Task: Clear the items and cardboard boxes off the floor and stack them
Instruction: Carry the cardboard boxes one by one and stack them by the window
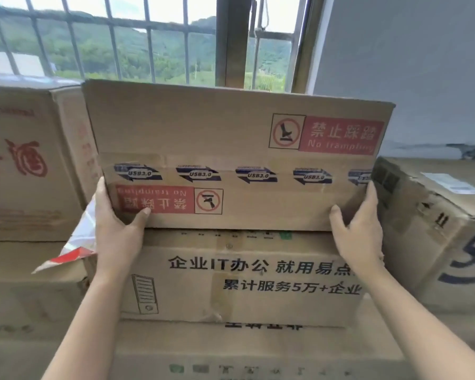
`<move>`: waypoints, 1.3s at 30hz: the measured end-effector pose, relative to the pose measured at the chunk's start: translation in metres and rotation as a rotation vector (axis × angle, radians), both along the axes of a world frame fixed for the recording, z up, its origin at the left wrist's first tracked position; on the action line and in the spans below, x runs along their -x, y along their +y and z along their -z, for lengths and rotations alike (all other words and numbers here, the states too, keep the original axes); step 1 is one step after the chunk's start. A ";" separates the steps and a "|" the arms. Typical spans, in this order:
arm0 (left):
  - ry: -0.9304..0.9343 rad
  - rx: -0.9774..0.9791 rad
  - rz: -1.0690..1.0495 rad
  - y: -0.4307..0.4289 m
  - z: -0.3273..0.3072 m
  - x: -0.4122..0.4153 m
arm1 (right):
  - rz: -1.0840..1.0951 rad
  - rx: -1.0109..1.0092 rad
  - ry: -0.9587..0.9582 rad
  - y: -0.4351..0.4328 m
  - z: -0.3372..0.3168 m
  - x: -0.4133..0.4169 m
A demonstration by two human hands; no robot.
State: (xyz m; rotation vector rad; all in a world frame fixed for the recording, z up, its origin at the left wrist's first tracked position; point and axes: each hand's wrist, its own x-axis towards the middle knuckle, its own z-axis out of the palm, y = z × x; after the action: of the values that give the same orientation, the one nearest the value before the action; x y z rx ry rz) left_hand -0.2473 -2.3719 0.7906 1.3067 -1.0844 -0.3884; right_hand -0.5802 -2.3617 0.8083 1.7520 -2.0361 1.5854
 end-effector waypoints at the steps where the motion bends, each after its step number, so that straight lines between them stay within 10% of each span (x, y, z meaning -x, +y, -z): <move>1: -0.015 0.030 -0.042 0.002 0.003 0.003 | 0.040 0.006 0.023 0.003 0.003 -0.002; 10: -0.342 0.206 0.113 0.056 0.047 0.084 | -0.027 -0.065 0.267 0.090 0.080 -0.004; 29: -0.516 -0.881 1.573 0.343 0.213 0.462 | 0.829 -0.675 -0.843 0.504 0.247 0.197; 39: -0.842 -0.693 2.026 0.514 0.196 0.600 | 1.391 -0.164 -1.157 0.688 0.247 0.226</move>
State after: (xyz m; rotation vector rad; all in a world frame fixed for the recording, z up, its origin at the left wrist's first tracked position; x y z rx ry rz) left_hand -0.8470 -1.8576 0.5942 0.3071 -2.9599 -1.8916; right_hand -0.8066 -1.6734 0.5610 -0.9861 -2.5461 1.7625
